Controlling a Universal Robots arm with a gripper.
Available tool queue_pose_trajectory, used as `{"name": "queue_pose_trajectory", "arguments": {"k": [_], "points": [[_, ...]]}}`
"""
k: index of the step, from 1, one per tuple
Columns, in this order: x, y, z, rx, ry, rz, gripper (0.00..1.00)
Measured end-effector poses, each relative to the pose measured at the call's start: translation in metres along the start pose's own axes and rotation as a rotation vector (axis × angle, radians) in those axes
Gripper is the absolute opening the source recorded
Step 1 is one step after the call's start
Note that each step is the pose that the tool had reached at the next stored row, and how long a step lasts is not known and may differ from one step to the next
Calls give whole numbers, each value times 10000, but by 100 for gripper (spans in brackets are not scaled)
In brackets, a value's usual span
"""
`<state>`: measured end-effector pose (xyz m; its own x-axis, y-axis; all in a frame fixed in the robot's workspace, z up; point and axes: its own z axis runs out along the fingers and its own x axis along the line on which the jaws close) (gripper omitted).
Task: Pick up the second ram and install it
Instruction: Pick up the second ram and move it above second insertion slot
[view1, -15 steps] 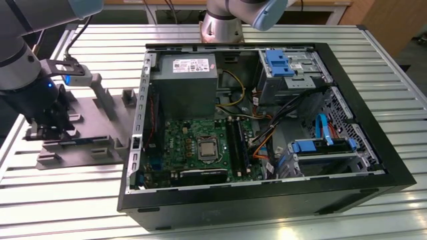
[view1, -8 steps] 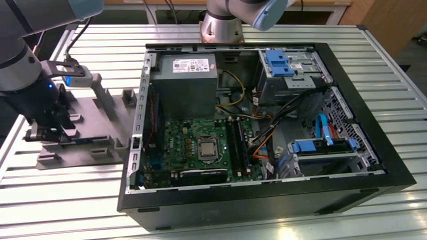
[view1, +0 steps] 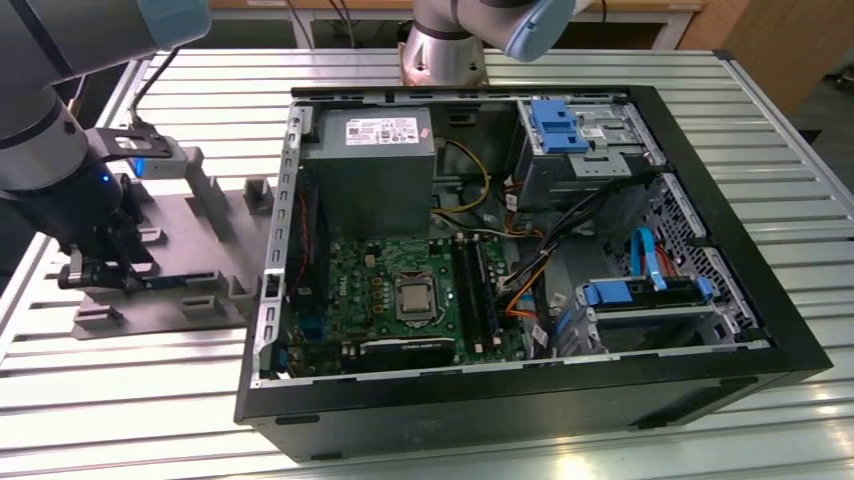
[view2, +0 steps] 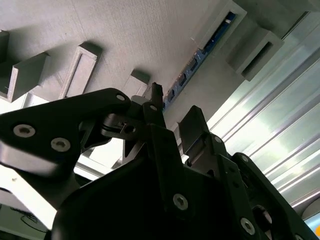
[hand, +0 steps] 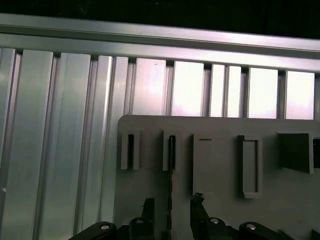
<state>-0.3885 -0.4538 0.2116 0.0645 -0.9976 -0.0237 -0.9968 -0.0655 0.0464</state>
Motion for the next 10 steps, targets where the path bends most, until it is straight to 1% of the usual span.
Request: {"name": "queue_pose_trajectory", "arguments": {"k": [4, 7, 10], "points": [[3, -3, 47, -6, 52, -76, 42], [4, -4, 89, -8, 62, -134, 42], [4, -5, 112, -9, 66, -197, 42]]}}
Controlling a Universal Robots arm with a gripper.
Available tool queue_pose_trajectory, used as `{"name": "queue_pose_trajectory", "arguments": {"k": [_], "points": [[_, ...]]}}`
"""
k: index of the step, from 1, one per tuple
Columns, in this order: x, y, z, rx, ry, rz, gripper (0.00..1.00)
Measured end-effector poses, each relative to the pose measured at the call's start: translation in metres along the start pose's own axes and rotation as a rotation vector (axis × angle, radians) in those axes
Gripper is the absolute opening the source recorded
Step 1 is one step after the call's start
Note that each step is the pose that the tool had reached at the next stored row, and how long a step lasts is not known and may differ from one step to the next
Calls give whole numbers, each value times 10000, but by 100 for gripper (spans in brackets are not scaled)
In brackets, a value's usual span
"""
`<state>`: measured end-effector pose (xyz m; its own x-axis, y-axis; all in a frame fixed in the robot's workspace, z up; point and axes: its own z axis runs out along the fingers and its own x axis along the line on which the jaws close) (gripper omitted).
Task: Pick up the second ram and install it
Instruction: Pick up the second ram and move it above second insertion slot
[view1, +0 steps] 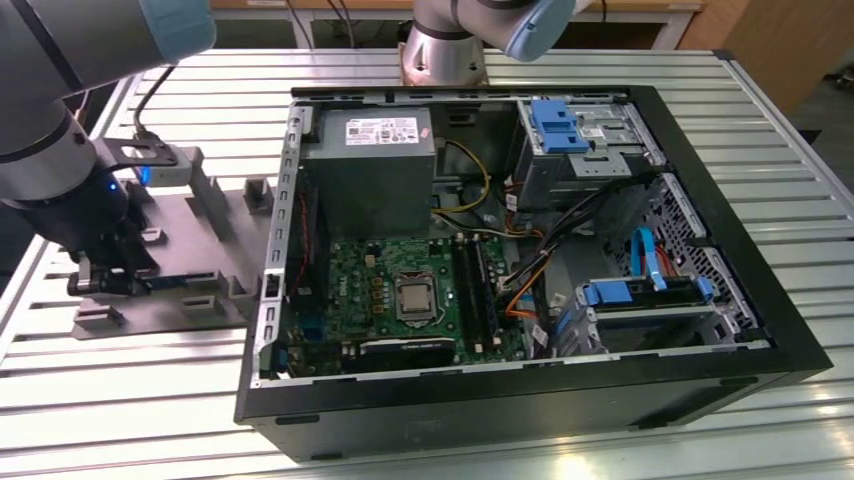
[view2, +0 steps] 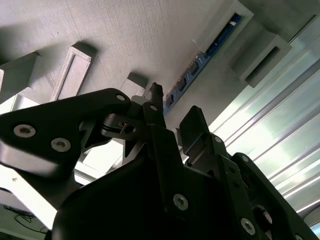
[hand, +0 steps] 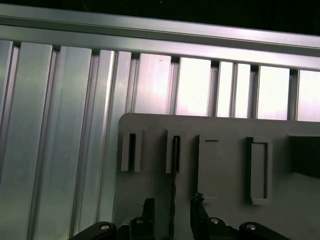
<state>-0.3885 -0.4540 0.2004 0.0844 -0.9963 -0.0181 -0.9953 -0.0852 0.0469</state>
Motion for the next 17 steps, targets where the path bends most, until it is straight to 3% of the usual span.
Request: {"name": "queue_pose_trajectory", "arguments": {"k": [13, 17], "points": [[1, -2, 35, -4, 20, -67, 42], [1, -2, 35, -4, 20, -68, 27]]}}
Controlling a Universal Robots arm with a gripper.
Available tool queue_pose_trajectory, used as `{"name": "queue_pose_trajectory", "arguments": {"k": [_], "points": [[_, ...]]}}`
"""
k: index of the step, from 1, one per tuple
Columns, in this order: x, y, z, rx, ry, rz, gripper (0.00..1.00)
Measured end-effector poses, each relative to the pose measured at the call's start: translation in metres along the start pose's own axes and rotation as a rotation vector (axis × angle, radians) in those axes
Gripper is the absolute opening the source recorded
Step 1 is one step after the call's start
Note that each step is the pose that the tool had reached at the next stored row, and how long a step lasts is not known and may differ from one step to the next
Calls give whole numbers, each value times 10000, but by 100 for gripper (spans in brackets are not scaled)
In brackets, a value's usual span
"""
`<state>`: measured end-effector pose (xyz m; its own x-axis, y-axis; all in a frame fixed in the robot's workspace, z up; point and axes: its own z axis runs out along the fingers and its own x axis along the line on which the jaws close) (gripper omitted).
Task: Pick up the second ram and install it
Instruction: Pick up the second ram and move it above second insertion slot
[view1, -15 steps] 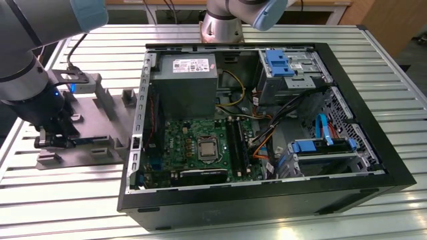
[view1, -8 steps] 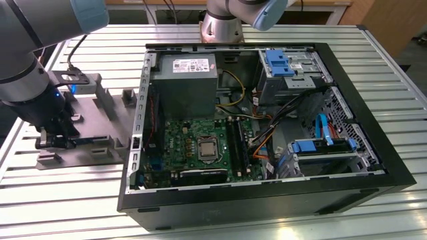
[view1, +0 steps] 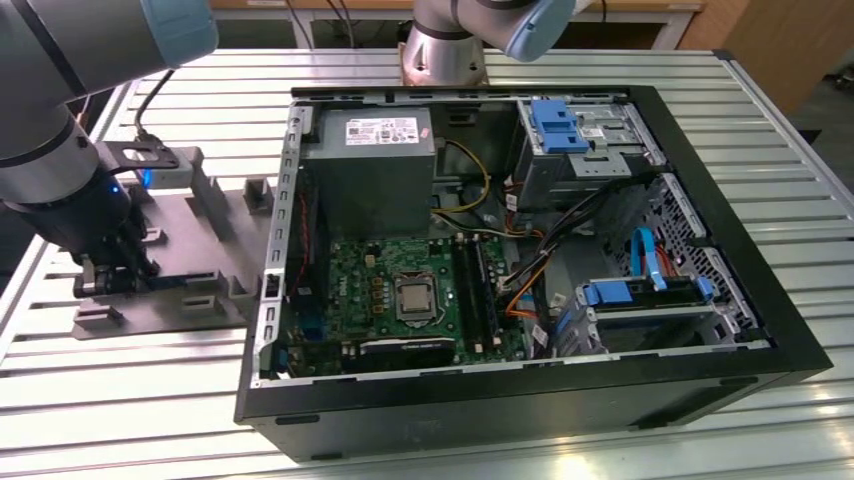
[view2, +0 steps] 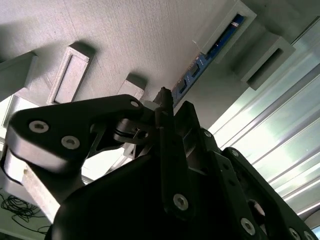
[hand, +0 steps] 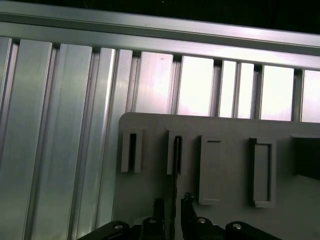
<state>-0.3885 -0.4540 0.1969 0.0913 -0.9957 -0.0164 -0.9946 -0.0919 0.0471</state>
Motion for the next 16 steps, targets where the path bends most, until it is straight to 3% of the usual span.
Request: {"name": "queue_pose_trajectory", "arguments": {"k": [7, 10, 16], "points": [[-1, 1, -28, 15, 1, -1, 27], [-1, 7, -29, 268, 39, -3, 27], [-1, 7, -29, 278, 40, -3, 27]]}}
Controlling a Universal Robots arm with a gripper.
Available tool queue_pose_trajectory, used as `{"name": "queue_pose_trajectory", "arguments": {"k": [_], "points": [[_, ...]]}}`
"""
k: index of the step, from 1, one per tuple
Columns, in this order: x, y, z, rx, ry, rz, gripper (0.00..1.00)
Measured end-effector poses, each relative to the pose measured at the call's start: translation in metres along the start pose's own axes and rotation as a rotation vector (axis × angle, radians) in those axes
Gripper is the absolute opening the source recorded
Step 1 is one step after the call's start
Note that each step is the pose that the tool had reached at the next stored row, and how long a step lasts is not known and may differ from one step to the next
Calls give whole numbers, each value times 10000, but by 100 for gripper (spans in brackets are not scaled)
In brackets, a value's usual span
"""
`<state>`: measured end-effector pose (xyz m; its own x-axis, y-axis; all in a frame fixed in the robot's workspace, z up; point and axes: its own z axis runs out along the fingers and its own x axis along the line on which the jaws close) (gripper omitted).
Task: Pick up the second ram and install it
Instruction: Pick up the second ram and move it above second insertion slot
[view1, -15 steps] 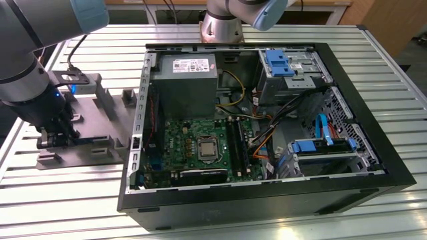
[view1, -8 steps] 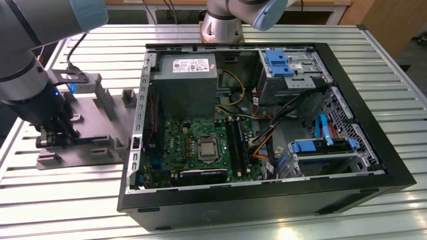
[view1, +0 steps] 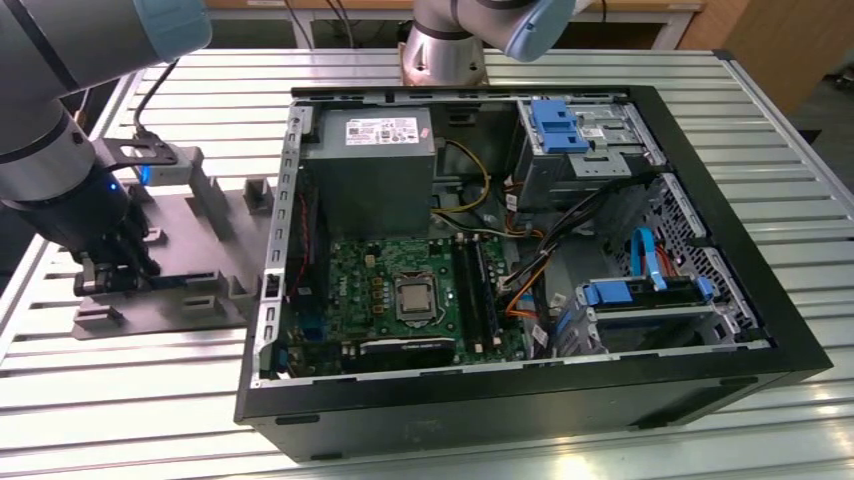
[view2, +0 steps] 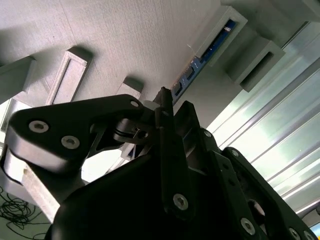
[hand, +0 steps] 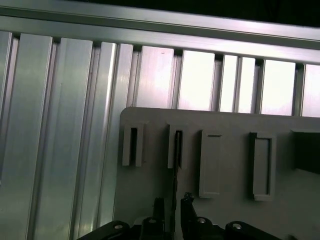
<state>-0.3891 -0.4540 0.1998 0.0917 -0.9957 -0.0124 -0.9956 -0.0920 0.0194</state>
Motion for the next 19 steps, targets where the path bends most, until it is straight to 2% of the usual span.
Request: {"name": "queue_pose_trajectory", "arguments": {"k": [5, 6, 12, 13, 19], "points": [[0, 0, 0, 1, 0, 0, 26], [0, 0, 0, 1, 0, 0, 19], [0, 0, 0, 1, 0, 0, 18], [0, 0, 0, 1, 0, 0, 11], [0, 0, 0, 1, 0, 0, 11]]}}
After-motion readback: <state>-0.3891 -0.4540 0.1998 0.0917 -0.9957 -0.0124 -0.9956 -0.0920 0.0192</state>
